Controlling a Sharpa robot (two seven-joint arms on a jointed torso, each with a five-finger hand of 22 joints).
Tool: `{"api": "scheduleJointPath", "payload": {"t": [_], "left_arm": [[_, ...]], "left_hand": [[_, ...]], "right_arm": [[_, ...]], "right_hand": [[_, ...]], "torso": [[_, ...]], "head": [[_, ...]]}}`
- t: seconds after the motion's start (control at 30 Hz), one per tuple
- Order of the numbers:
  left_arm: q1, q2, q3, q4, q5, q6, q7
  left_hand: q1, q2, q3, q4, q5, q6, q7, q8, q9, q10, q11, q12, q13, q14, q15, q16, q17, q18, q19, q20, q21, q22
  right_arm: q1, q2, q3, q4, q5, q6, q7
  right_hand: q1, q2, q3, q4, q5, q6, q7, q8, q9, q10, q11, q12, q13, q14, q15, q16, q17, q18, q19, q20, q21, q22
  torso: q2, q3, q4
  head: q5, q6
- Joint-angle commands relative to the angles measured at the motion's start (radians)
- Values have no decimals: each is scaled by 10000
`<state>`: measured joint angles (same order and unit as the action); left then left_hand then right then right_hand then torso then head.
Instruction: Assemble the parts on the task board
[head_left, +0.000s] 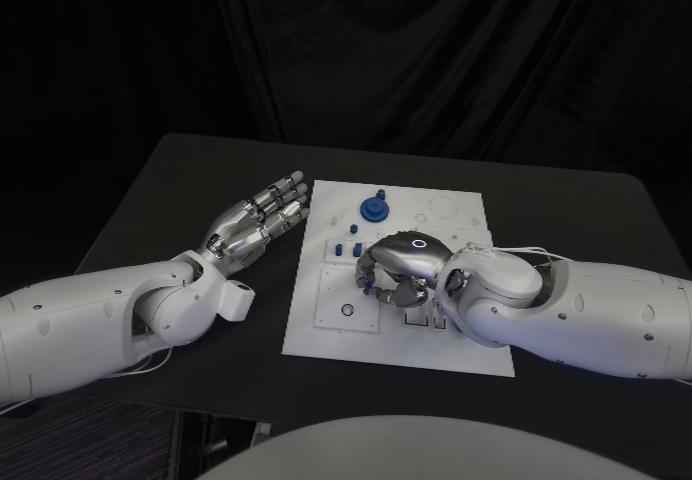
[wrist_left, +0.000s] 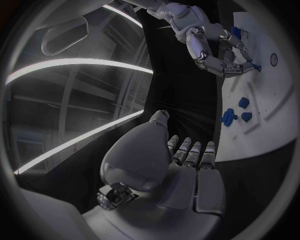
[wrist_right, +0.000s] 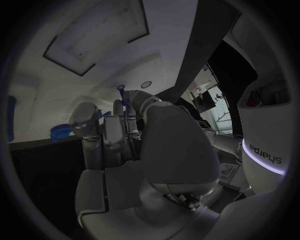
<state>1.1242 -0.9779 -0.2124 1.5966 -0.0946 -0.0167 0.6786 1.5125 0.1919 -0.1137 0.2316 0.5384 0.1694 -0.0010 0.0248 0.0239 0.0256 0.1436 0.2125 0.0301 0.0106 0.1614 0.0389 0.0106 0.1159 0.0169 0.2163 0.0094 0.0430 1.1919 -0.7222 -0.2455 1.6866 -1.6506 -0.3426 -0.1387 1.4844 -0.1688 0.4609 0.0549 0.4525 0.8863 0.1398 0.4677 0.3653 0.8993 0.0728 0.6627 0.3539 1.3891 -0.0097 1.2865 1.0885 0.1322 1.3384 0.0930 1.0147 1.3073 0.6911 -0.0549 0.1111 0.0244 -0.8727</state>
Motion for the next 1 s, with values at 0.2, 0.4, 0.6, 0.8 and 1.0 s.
{"api": "scheduleJointPath", "payload": {"t": [0.2, 0.4, 0.6, 0.8, 1.0], "left_arm": [[-43, 14, 10, 3, -3, 150, 1002], [-74, 10, 10, 3, -3, 165, 985], [-101, 4, 10, 0, -4, 181, 965], [-128, 17, 10, -13, -4, 200, 938], [-152, 30, 10, -24, -4, 216, 905]], "left_hand": [[33, -60, 97, -20, 51, -25, 82, -4, 8, 7, 106, 72, 13, -1, 123, 78, 13, 78, 24, 90, 36, 12], [33, -59, 107, -28, 52, -30, 92, -5, 7, 6, 122, 76, 13, 1, 139, 86, 15, 68, 26, 95, 37, 14], [32, -59, 114, -33, 52, -33, 100, -5, 7, 6, 135, 81, 14, 4, 152, 96, 17, 59, 28, 101, 38, 16], [28, -53, 133, -42, 51, -38, 121, -6, 6, 4, 160, 84, 13, 7, 180, 104, 18, 45, 35, 116, 42, 25], [25, -41, 154, -51, 51, -35, 150, -5, 7, 2, 176, 91, 14, 10, 204, 116, 21, 34, 43, 132, 47, 36]], "right_arm": [[-85, 51, 5, -116, -81, 231, -247], [-148, 101, 5, -188, -81, 276, -252], [-179, 127, 5, -258, -81, 352, -278], [-200, 148, 5, -273, -81, 374, -262], [-213, 151, 5, -270, -81, 373, -261]], "right_hand": [[92, 40, -17, -53, 35, 48, -52, -13, 11, 109, -66, 48, 7, 12, -14, -13, -40, -163, 34, -7, -68, 1121], [96, 40, -15, -59, 35, 58, -54, -10, 15, 109, -67, 43, 6, 7, -15, -19, -48, -163, 34, -8, -66, 1121], [104, 41, -11, -68, 37, 66, -56, -9, 19, 110, -68, 38, 4, -4, -17, -31, -68, -156, 21, -9, -96, 1113], [99, 33, -10, -76, 15, 64, -50, -21, 23, 94, -60, 12, -6, -44, -14, -78, -139, -140, -19, -10, -178, 1090], [47, 32, 14, -67, -255, -157, 10, -234, -43, -16, -10, -122, -52, -100, 38, -115, -188, -137, -67, 11, -235, 1070]], "torso": [[-4, -7, 5], [-3, -7, 0], [-4, -10, 0], [-4, -5, 6], [-9, -7, 1]], "head": [[-11, 1], [15, 1], [28, 1], [6, 1], [24, 1]]}}
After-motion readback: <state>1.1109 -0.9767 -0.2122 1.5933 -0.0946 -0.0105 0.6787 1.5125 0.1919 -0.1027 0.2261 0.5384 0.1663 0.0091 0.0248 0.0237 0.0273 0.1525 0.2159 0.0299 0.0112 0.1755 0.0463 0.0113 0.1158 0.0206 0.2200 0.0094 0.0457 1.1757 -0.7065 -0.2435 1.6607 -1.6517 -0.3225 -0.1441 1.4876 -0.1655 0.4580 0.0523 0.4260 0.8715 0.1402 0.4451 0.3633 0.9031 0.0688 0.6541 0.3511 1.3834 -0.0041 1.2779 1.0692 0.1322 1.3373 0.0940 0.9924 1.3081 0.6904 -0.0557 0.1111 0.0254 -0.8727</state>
